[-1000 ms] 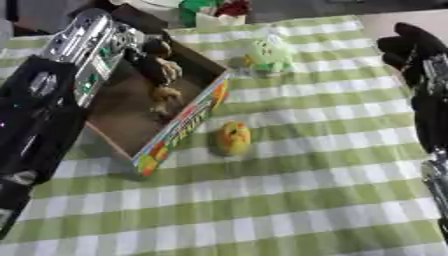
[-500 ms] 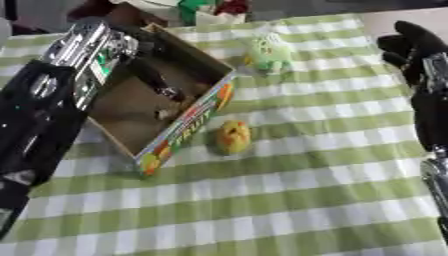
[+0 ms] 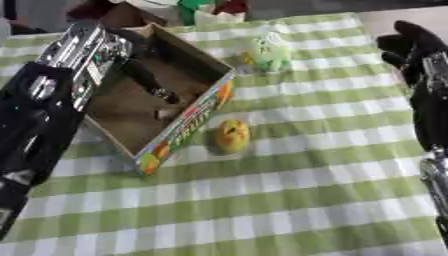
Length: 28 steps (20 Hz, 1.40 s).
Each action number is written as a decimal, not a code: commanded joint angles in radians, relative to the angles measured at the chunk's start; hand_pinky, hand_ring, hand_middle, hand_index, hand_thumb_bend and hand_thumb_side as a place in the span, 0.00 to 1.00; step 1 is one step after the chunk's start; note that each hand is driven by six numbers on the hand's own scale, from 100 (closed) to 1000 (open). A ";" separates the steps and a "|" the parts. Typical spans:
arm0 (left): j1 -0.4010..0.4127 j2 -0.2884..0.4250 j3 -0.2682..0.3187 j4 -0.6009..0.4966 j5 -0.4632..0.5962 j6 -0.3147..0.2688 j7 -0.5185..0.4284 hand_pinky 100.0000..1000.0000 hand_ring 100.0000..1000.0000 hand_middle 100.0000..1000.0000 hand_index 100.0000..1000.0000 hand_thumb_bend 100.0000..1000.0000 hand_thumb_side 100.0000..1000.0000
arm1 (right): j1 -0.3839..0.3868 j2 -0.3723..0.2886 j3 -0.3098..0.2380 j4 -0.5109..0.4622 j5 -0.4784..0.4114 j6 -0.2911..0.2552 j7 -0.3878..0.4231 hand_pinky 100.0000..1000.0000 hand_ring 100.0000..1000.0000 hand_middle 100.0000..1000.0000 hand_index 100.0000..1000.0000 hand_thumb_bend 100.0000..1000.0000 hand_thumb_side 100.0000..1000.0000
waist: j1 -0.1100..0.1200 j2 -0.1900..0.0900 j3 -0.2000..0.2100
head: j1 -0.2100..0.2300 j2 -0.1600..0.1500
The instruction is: Pick up objects on the table and place them in the box.
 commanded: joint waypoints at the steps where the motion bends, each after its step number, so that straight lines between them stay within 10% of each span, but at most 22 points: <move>1: -0.012 0.036 0.023 -0.083 0.037 0.015 0.004 0.74 0.89 0.88 1.00 0.54 0.76 | -0.009 -0.023 -0.010 -0.021 -0.002 0.000 -0.002 0.88 0.85 0.71 0.90 0.00 1.00 | -0.005 -0.024 0.001 | -0.009 0.004; 9: 0.079 0.169 0.118 -0.598 0.144 0.124 0.229 0.65 0.76 0.78 0.93 0.02 0.96 | -0.049 -0.122 -0.013 -0.021 0.018 0.013 -0.031 0.87 0.85 0.73 0.89 0.00 1.00 | -0.011 -0.022 0.026 | -0.030 0.002; 18: 0.299 0.248 0.249 -0.960 0.350 0.306 0.711 0.61 0.69 0.72 0.89 0.00 1.00 | -0.121 -0.250 0.004 -0.021 0.078 0.090 -0.040 0.87 0.86 0.75 0.89 0.00 1.00 | -0.021 -0.011 0.056 | -0.053 -0.011; 28: 0.601 0.233 0.302 -0.969 0.852 0.173 1.311 0.56 0.65 0.68 0.85 0.00 1.00 | -0.260 -0.423 0.062 -0.021 0.240 0.273 0.110 0.85 0.88 0.81 0.90 0.00 1.00 | -0.031 0.004 0.082 | -0.067 -0.025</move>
